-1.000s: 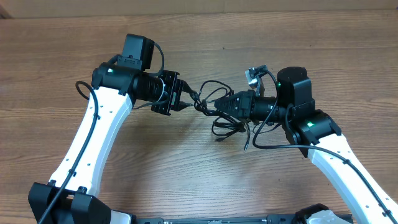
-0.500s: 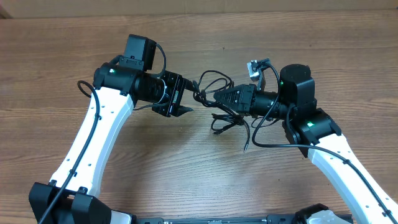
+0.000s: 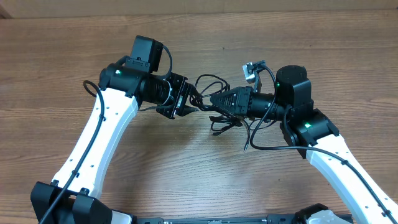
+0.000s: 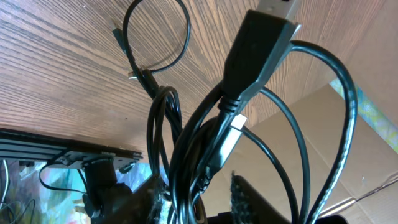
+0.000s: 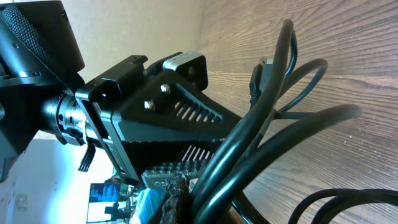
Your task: Untangle cables
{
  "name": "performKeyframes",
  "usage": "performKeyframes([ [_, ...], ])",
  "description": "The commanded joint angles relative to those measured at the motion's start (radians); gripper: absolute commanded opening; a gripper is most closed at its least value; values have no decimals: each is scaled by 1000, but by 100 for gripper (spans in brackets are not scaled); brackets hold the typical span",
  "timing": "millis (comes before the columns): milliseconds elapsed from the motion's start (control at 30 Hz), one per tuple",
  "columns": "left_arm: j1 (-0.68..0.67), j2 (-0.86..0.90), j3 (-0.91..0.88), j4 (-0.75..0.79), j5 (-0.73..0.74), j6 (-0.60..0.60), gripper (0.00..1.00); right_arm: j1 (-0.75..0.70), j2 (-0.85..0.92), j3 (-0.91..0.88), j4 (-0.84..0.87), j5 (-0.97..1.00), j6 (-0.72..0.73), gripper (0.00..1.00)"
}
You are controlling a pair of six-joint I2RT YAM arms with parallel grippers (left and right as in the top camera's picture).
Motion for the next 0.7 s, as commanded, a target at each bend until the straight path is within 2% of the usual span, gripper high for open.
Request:
performKeyframes([
  [0,-7,-5,26,4,3,15,29,5,-2,16,8,-16,0,4],
  [267,-8,-5,26,3,4,-18,4,5,-2,16,7,-16,0,4],
  [433,-7,-5,26,3,7,-30,5,5,-2,16,-6,-16,-1,4],
  [667,-7,-5,26,-4,7,-124,5,5,-2,16,-62,-16,-5,4],
])
